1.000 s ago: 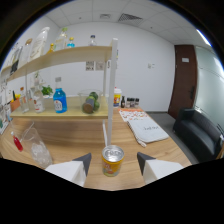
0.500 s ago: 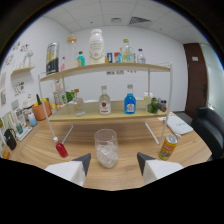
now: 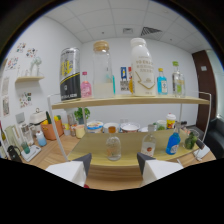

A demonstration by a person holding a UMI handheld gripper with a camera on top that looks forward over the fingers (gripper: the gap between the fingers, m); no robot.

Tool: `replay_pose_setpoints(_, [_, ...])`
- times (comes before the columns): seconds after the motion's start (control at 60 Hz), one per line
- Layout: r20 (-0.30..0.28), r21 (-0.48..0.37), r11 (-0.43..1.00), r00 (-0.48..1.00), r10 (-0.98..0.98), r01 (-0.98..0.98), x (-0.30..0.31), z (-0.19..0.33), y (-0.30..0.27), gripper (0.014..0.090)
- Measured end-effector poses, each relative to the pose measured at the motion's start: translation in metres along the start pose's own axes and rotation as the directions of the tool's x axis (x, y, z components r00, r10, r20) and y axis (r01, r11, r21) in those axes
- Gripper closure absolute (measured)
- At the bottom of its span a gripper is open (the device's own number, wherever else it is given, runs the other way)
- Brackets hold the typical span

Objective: Make me a cup of Vodka Sunrise.

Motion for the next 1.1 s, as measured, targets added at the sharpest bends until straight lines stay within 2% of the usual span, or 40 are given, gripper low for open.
replay_pose_setpoints(0.15, [-0.032, -0.005, 1.0, 0.999, -0.014, 0.014, -0.006, 0.051, -0.006, 0.0258])
replay_pose_setpoints(0.217, [-0.051, -0.029, 0.999, 0.998, -0.022, 0.021, -0.003, 0.07, -0.002, 0.0312])
replay_pose_setpoints(0.317, [-0.096, -0.076, 0.997, 0.995, -0.015, 0.008, 0.006, 0.088, 0.009, 0.0487])
replay_pose_setpoints(0.45, [-0.092, -0.092, 0.996, 0.996, 0.006, -0.014, 0.006, 0.098, 0.012, 0.0671])
replay_pose_setpoints(0.55, [-0.089, -0.088, 0.996, 0.996, -0.007, -0.001, 0.005, 0.098, 0.011, 0.0679])
replay_pose_setpoints(0.8, [-0.027, -0.068, 0.996, 0.997, -0.067, 0.065, -0.004, 0.087, 0.006, 0.0692])
replay_pose_setpoints(1.1, [0.032, 0.011, 0.999, 0.999, -0.044, 0.044, -0.014, 0.022, -0.018, 0.0692])
